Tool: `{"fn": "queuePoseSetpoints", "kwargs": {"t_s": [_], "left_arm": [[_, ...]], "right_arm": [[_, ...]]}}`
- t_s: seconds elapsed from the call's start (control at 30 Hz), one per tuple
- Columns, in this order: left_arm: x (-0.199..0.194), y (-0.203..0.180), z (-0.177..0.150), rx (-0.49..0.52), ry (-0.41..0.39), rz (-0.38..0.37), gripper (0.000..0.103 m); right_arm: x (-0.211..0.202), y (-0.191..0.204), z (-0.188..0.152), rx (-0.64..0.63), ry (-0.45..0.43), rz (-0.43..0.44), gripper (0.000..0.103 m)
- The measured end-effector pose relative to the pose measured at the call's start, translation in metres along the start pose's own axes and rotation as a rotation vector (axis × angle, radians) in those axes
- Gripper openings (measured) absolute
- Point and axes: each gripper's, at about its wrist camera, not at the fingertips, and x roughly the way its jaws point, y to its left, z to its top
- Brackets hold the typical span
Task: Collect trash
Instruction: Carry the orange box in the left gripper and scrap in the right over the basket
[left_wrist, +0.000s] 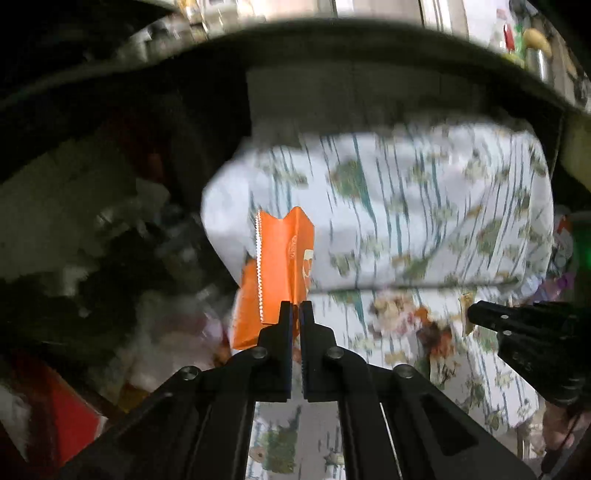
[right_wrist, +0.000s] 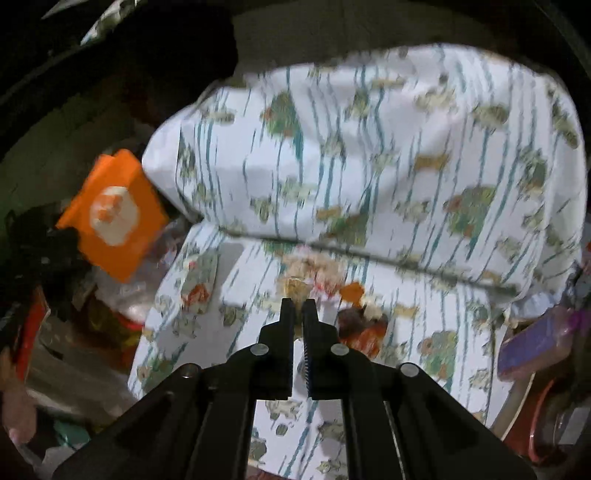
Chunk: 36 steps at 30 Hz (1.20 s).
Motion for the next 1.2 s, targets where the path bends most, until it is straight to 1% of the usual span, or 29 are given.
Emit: {"fn": "queuePoseSetpoints", "kwargs": {"t_s": [0.07,0.13,0.17,0.27,0.33,0.37,0.47,0.5,0.53,0.6,0.77,0.9,1.0,1.07,1.2], "left_arm": [[-0.02,0.004,0.005,-0.04,-0.024,-0.016,0.004],[-0.039,0.005,0.006,-0.064,-0.04,-0.047,0.004],[-0.054,0.004,0.005,-0.068,-0.057,-0.058,0.004],[-0.089,0.006,0.0,-0.064,-0.085,-0.052,0.004],[-0.109,0.01,-0.005,-0.069,-0.078,-0.045,0.004],[-0.121,0.013,-0.011,-0.077,-0.076,-0.043,0.004],[-0.152,0.022,-0.034,-0.093,-0.081,-0.069,0.004],[-0.163,0.023,-0.042,-0.087,-0.093,-0.088,0.004],[-0.171,0.022,-0.049,-0.075,-0.103,-0.092,0.004],[-0.184,0.019,-0.06,-0.057,-0.114,-0.07,0.004],[-0.207,0.017,-0.081,-0.106,-0.104,-0.094,0.004],[-0.219,0.014,-0.096,-0.124,-0.101,-0.106,0.004],[-0.222,0.011,-0.111,-0.134,-0.089,-0.113,0.004],[-0.216,0.007,-0.12,-0.136,-0.052,-0.134,0.004],[-0.195,-0.003,-0.132,-0.123,0.021,-0.131,0.004]], "right_arm": [[-0.014,-0.001,0.004,0.041,-0.014,0.026,0.004],[-0.031,0.0,0.004,0.062,-0.035,0.033,0.004],[-0.042,0.002,0.002,0.063,-0.05,0.034,0.004],[-0.071,0.013,-0.006,0.031,-0.067,0.031,0.004],[-0.09,0.02,-0.015,0.015,-0.076,0.021,0.004],[-0.1,0.023,-0.02,0.015,-0.076,0.023,0.004],[-0.126,0.031,-0.043,0.014,-0.079,0.043,0.004],[-0.133,0.033,-0.051,0.008,-0.082,0.043,0.004],[-0.141,0.036,-0.06,0.0,-0.088,0.039,0.004],[-0.155,0.042,-0.077,-0.018,-0.099,0.034,0.004],[-0.181,0.049,-0.112,-0.007,-0.099,0.054,0.004],[-0.196,0.048,-0.131,-0.006,-0.112,0.059,0.004],[-0.202,0.047,-0.142,0.005,-0.118,0.08,0.004],[-0.2,0.047,-0.149,0.003,-0.108,0.082,0.004],[-0.185,0.047,-0.163,0.012,-0.067,0.077,0.004]]}}
